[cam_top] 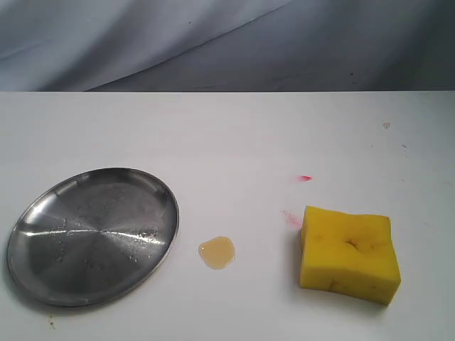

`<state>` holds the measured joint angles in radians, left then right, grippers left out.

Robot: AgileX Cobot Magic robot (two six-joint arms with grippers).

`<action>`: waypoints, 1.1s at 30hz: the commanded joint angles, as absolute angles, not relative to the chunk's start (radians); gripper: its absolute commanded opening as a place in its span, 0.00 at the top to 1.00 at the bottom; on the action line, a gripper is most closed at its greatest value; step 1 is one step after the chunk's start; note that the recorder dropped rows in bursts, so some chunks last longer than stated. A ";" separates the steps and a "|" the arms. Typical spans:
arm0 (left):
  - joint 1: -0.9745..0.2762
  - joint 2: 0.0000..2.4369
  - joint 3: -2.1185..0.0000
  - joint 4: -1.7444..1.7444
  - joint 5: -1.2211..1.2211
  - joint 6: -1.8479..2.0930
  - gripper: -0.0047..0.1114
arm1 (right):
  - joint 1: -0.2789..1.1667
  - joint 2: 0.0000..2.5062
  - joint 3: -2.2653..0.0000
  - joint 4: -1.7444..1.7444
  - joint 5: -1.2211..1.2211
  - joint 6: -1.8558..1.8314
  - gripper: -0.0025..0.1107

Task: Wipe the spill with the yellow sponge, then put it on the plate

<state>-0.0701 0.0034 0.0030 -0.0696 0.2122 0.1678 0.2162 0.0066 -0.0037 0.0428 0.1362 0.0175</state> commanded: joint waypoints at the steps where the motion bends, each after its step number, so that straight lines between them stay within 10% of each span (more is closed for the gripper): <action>1: -0.069 0.000 0.000 -0.069 0.205 0.160 0.96 | 0.209 0.000 0.000 0.046 0.136 0.007 0.98; 19: -0.069 0.000 0.000 -0.069 0.205 0.160 0.96 | 0.209 0.001 -0.024 0.348 -0.104 0.117 0.98; 33: -0.069 0.000 0.000 -0.069 0.205 0.160 0.96 | 0.209 0.773 -0.711 0.263 0.596 -0.050 0.97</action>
